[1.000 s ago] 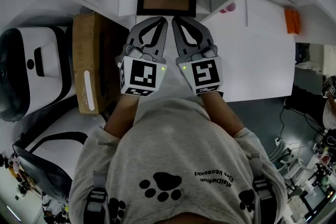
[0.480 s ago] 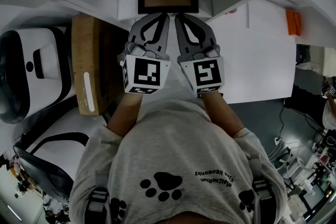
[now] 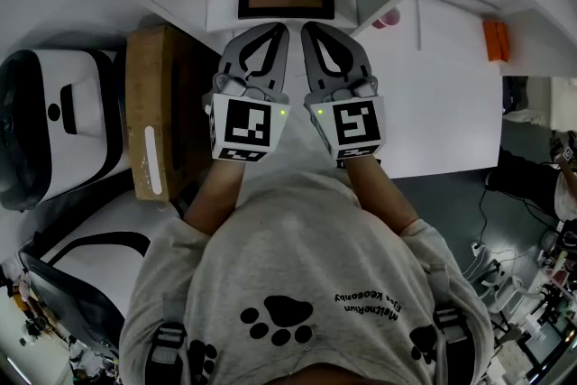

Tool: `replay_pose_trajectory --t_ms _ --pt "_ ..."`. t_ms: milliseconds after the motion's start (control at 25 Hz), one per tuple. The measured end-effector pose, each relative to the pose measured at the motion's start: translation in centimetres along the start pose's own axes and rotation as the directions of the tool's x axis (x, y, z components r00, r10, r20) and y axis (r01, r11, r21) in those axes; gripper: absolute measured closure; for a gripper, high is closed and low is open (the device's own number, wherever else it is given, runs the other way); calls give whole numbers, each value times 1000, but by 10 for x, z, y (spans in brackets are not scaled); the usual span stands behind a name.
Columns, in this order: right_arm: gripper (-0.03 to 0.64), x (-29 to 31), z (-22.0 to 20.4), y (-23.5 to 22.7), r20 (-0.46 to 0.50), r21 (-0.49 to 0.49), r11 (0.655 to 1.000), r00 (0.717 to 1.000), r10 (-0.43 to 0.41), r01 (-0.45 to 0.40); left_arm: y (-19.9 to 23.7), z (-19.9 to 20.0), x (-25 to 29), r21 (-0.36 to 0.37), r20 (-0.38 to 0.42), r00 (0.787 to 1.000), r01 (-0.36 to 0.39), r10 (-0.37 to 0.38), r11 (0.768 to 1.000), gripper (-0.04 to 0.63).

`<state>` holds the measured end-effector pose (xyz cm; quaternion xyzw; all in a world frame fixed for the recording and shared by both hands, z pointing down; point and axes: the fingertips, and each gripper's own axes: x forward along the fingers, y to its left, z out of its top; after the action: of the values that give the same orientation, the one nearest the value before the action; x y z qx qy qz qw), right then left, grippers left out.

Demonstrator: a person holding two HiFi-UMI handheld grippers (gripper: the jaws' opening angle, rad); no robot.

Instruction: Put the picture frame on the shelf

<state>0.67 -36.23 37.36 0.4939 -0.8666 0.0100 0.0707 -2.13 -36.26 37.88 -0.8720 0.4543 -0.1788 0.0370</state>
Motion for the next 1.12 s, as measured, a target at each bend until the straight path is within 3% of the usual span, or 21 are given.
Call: replay_pose_trajectory --t_ms 400,720,1120 --pt "583 -74 43 37 80 -34 999 996 -30 33 -31 39 -83 -59 133 989 -62 70 996 575" --pt "583 -127 54 54 109 -1 998 992 -66 66 -56 57 -132 -124 188 978 -64 87 990 575" --pt "583 -188 68 67 164 11 998 985 -61 60 -96 70 -178 -129 244 965 -69 99 989 575"
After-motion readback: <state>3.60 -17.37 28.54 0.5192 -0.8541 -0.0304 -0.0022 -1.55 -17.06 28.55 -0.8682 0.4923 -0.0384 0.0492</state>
